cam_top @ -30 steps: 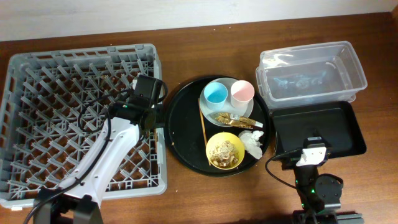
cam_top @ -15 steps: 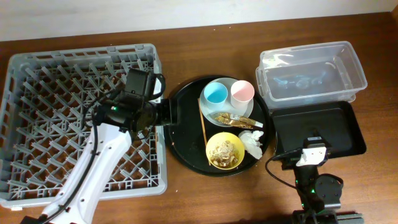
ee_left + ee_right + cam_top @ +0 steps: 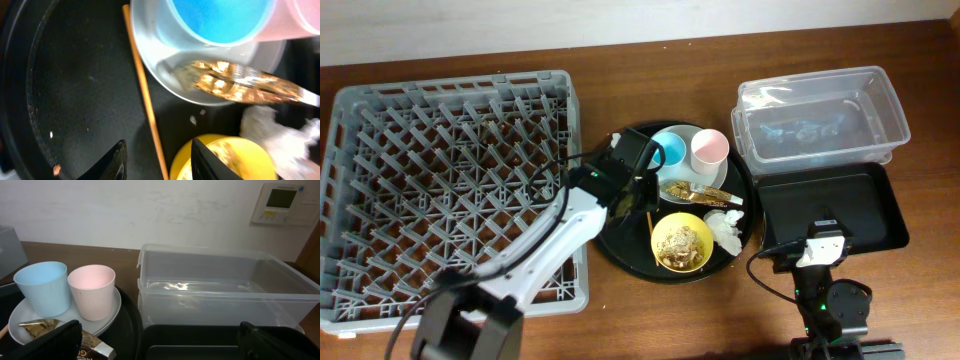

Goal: Sort waste into correct bins and load items into the dishwasher rack

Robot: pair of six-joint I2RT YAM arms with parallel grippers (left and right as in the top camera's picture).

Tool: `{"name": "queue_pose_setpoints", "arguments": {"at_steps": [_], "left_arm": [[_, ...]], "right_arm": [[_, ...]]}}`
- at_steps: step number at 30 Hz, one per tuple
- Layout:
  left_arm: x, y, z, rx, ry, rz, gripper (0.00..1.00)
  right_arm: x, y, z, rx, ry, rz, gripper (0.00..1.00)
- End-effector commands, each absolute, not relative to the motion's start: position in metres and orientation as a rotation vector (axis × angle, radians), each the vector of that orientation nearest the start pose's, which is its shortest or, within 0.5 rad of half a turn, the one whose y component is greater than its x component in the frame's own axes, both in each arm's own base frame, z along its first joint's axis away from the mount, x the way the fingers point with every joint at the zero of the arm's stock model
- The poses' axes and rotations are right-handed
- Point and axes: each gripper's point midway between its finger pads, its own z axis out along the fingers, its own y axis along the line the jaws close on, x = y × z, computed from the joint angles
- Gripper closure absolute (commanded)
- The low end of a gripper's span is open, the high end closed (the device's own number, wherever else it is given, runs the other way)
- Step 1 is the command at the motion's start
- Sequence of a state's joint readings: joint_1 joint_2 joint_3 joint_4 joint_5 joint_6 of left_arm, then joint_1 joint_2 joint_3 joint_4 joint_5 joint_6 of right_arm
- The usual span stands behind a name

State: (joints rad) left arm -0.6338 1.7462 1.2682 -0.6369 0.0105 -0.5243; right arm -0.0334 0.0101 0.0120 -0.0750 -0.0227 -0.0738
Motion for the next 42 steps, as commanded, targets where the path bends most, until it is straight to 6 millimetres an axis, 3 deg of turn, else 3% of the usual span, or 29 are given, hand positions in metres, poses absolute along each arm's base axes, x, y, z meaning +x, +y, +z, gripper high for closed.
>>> {"name": "queue_pose_setpoints", "arguments": {"at_steps": [1,19,23,25,27,31,33,38,40,42], "left_arm": [[0.347,-0.251,0.075,0.100,2.744,-0.321,0.63],[0.347,-0.254,-0.005,0.116,2.864,-0.223,0.70],[0.345,-0.253,-0.016,0.117,2.885,-0.204,0.78],[0.345,-0.253,-0.015,0.117,2.884,-0.205,0.99],[0.347,-0.252,-0.014,0.113,2.877,-0.201,0.99],[0.356,-0.251,0.007,0.100,2.819,-0.200,0.99],[0.362,-0.250,0.033,0.087,2.759,-0.214,0.99],[0.374,-0.218,0.116,0.049,2.555,-0.094,0.99],[0.370,-0.201,0.153,0.084,2.490,-0.062,0.99],[0.363,-0.180,0.174,0.064,2.475,-0.035,0.99]], "right_arm": [[0.246,-0.007,0.156,-0.030,1.648,-0.065,0.01],[0.246,-0.007,0.156,-0.030,1.647,-0.065,0.01],[0.246,-0.007,0.156,-0.031,1.647,-0.065,0.01],[0.246,-0.007,0.156,-0.030,1.647,-0.065,0.01],[0.246,-0.007,0.156,-0.030,1.647,-0.065,0.01],[0.246,-0.007,0.156,-0.031,1.647,-0.065,0.01],[0.246,-0.007,0.156,-0.030,1.648,-0.065,0.01],[0.246,-0.007,0.156,-0.031,1.647,-0.065,0.01],[0.246,-0.007,0.156,-0.030,1.647,-0.065,0.01],[0.246,-0.007,0.156,-0.030,1.648,-0.065,0.01]]}}
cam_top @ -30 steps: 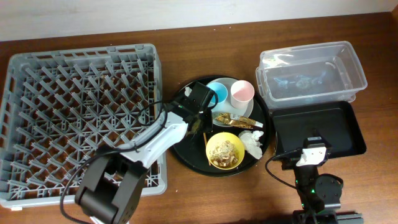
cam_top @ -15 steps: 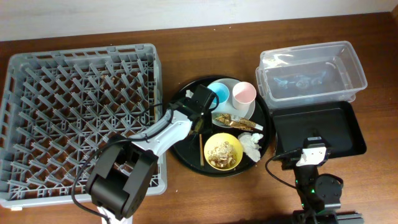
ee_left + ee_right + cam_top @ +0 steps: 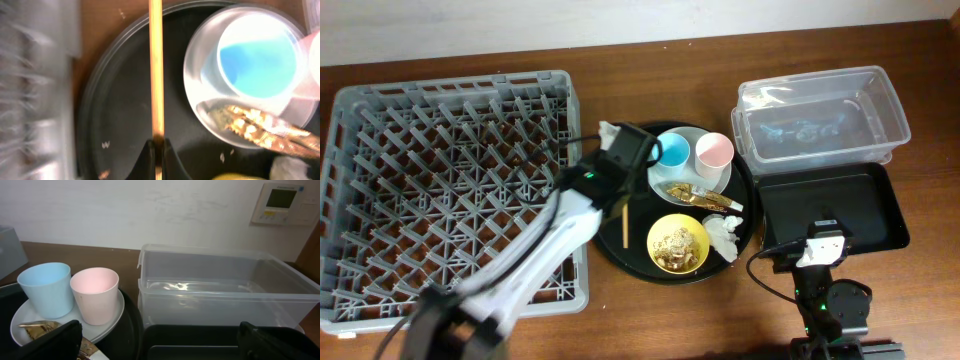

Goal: Sort waste into correct bins and load items into the dishwasher rack

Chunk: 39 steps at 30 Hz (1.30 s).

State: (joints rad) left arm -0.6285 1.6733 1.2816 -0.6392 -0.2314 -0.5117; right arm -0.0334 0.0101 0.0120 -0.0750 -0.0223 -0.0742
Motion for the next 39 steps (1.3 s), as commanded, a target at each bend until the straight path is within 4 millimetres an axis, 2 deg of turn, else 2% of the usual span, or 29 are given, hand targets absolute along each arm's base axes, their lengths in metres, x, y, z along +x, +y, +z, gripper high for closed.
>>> {"name": "queue_pose_setpoints", "arguments": {"at_steps": [1,3,5,9,13,17,19,31,34,39], "left_arm": [[0.359,-0.168,0.182,0.058,2.477,-0.020,0.99],[0.351,-0.139,0.191,0.049,2.498,0.031,0.99],[0.345,-0.113,0.188,0.049,2.545,0.095,0.99],[0.338,-0.102,0.172,0.139,2.640,0.050,0.99],[0.339,-0.091,0.167,0.096,2.650,0.063,0.99],[0.343,-0.092,0.162,0.077,2.637,0.050,0.99],[0.344,-0.092,0.157,0.006,2.647,0.035,0.99],[0.348,-0.093,0.159,-0.087,2.628,0.003,0.97],[0.353,-0.099,0.162,-0.088,2.607,-0.038,0.92],[0.365,-0.108,0.168,-0.101,2.558,-0.105,0.97]], "right_arm": [[0.246,-0.007,0.156,-0.031,1.647,-0.065,0.01],[0.246,-0.007,0.156,-0.030,1.648,-0.065,0.01],[0.246,-0.007,0.156,-0.030,1.648,-0.065,0.01],[0.246,-0.007,0.156,-0.031,1.647,-0.065,0.01],[0.246,-0.007,0.156,-0.030,1.647,-0.065,0.01],[0.246,-0.007,0.156,-0.030,1.647,-0.065,0.01],[0.246,-0.007,0.156,-0.030,1.648,-0.065,0.01],[0.246,-0.007,0.156,-0.031,1.648,-0.065,0.01],[0.246,-0.007,0.156,-0.030,1.648,-0.065,0.01],[0.246,-0.007,0.156,-0.030,1.647,-0.065,0.01]]}}
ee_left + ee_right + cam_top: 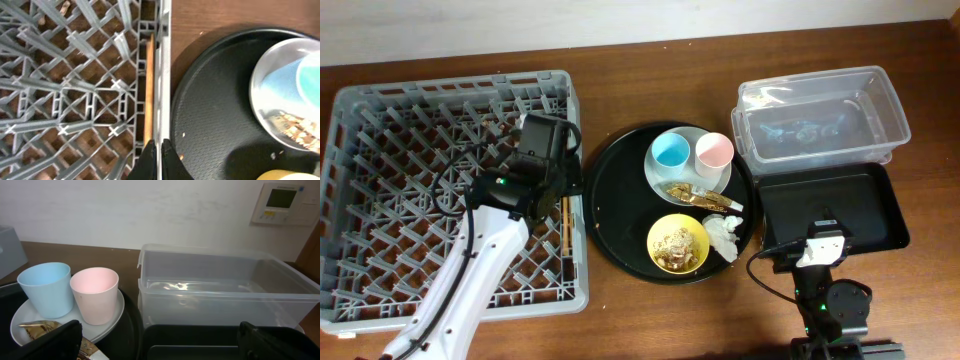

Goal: Sort waste into correct bins and load items into the dishwasher rack

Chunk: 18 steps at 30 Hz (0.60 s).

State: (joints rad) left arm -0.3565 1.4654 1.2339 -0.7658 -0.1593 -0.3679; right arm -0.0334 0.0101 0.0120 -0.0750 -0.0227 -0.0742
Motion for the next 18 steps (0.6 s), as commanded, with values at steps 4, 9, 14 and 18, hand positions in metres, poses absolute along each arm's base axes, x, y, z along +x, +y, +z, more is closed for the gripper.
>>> {"name": "queue_pose_setpoints", "arguments": {"at_steps": [4,9,14,18], "left_arm": [[0.365,-0.092,0.147,-0.123,2.606,0.046,0.97],[0.361,-0.097,0.123,-0.043,2.695,0.052,0.98],[0.361,-0.158,0.142,0.071,2.658,-0.379,0.96],[0.328,-0.218,0.145,0.272,2.685,-0.595,0.91]], "right_arm": [[0.246,-0.007,0.156,-0.031,1.648,-0.065,0.01],[0.246,-0.007,0.156,-0.031,1.648,-0.065,0.01],[0.246,-0.007,0.156,-0.030,1.648,-0.065,0.01],[0.246,-0.007,0.156,-0.030,1.647,-0.065,0.01]]}}
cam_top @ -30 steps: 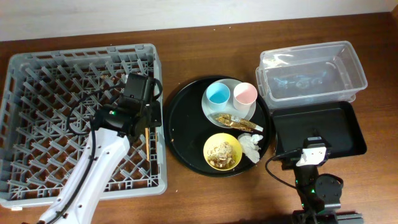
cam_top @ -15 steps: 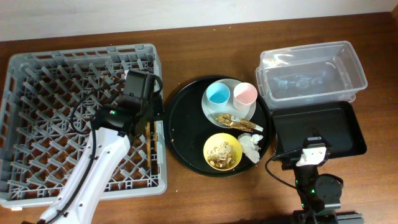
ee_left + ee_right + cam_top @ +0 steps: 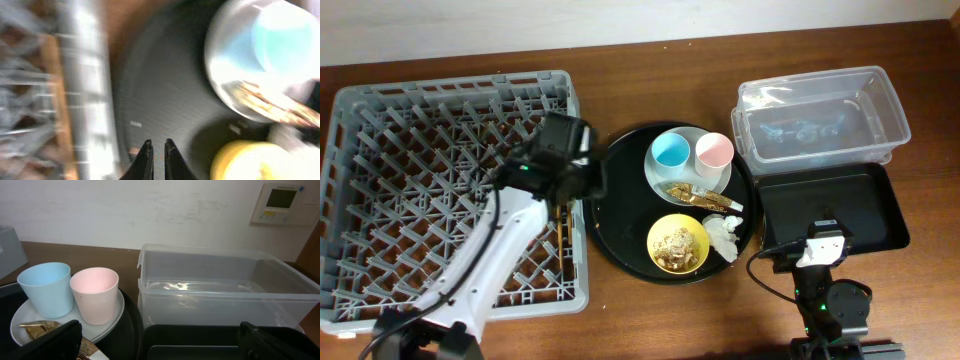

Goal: Sort waste into correct bins and load items into the dishwasher rack
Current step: 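Reach the right gripper to the yellow bowl and grasp its rim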

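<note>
My left gripper (image 3: 157, 145) hangs over the left part of the black tray (image 3: 620, 240), beside the grey dishwasher rack (image 3: 380, 110). Its jaws stand a narrow gap apart with nothing between them. A wooden chopstick (image 3: 563, 232) lies in the rack along its right edge, blurred in the left wrist view (image 3: 52, 90). On the tray a white plate (image 3: 660, 178) bears a blue cup (image 3: 669, 152), a pink cup (image 3: 711, 150) and a gold wrapper (image 3: 695, 193). A yellow bowl (image 3: 680, 243) of food scraps and a crumpled tissue (image 3: 725, 232) lie in front. My right gripper (image 3: 160, 347) rests wide open.
A clear plastic bin (image 3: 820, 115) stands at the back right. A black bin (image 3: 860, 205) sits in front of it, under the right gripper (image 3: 823, 242). The rack fills the left half of the table.
The left gripper has let go of the chopstick, which now lies in the rack. It has moved right from the rack's edge to over the tray. The right arm has not moved.
The left gripper was open over a chopstick lying on the tray. Then it was shut on the chopstick above the tray, and the tray had shifted slightly. Later it held the chopstick at the rack's right edge. Now the chopstick lies there and the gripper is back over the tray.
</note>
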Robot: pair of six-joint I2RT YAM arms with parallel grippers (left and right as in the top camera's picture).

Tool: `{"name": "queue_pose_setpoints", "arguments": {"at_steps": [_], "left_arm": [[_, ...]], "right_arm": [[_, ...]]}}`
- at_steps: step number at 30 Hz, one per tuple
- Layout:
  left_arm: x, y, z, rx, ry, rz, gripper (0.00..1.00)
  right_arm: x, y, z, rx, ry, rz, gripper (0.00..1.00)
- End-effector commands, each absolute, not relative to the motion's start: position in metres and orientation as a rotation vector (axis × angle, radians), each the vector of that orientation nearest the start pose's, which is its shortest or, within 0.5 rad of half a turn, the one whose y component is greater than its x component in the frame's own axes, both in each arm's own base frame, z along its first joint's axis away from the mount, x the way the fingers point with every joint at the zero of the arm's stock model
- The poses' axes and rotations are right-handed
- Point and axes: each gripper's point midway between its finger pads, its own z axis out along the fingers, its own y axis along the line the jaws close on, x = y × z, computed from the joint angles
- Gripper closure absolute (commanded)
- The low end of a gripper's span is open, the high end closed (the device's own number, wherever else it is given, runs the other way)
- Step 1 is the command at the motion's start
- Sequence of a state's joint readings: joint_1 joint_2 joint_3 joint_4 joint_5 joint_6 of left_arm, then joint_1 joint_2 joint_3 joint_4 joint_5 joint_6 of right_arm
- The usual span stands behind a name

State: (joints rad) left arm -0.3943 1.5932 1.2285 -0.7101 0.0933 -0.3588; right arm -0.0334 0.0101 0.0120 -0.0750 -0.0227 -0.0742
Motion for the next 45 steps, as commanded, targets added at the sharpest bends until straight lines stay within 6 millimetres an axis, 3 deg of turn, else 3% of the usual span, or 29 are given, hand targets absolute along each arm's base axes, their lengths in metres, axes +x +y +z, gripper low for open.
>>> {"name": "queue_pose_setpoints", "arguments": {"at_steps": [1,5,9,12,18,28,30,32,35,37,41,45], "left_arm": [[0.320,-0.228,0.144,0.318,2.685,-0.600,0.91],[0.299,-0.265,0.145,0.468,2.637,-0.538,0.84],[0.292,-0.275,0.145,0.472,2.624,-0.492,0.76],[0.301,-0.276,0.157,0.436,2.598,-0.513,0.76],[0.331,-0.273,0.208,0.368,2.532,-0.531,0.77],[0.316,-0.267,0.201,0.387,2.618,-0.514,0.64],[0.310,-0.270,0.203,0.404,2.632,-0.562,0.64],[0.306,-0.271,0.208,0.425,2.623,-0.581,0.64],[0.303,-0.268,0.222,0.451,2.578,-0.590,0.56],[0.300,-0.266,0.231,0.449,2.557,-0.600,0.46],[0.297,-0.251,0.245,0.416,2.538,-0.596,0.46],[0.307,-0.217,0.251,0.304,2.547,-0.542,0.44]], "right_arm": [[0.246,-0.007,0.156,-0.031,1.647,-0.065,0.01],[0.246,-0.007,0.156,-0.031,1.647,-0.065,0.01],[0.246,-0.007,0.156,-0.030,1.647,-0.065,0.01],[0.246,-0.007,0.156,-0.030,1.648,-0.065,0.01],[0.246,-0.007,0.156,-0.031,1.648,-0.065,0.01],[0.246,-0.007,0.162,-0.031,1.623,-0.065,0.01],[0.246,0.005,0.163,-0.083,1.617,-0.010,0.01],[0.246,0.013,0.172,-0.113,1.577,0.031,0.01],[0.234,0.055,0.203,-0.207,1.480,0.332,0.01],[0.230,0.057,0.213,-0.159,1.509,0.402,0.01],[0.218,0.058,0.247,-0.141,1.594,0.417,0.01],[0.207,0.064,0.288,-0.127,1.768,0.476,0.01]]}}
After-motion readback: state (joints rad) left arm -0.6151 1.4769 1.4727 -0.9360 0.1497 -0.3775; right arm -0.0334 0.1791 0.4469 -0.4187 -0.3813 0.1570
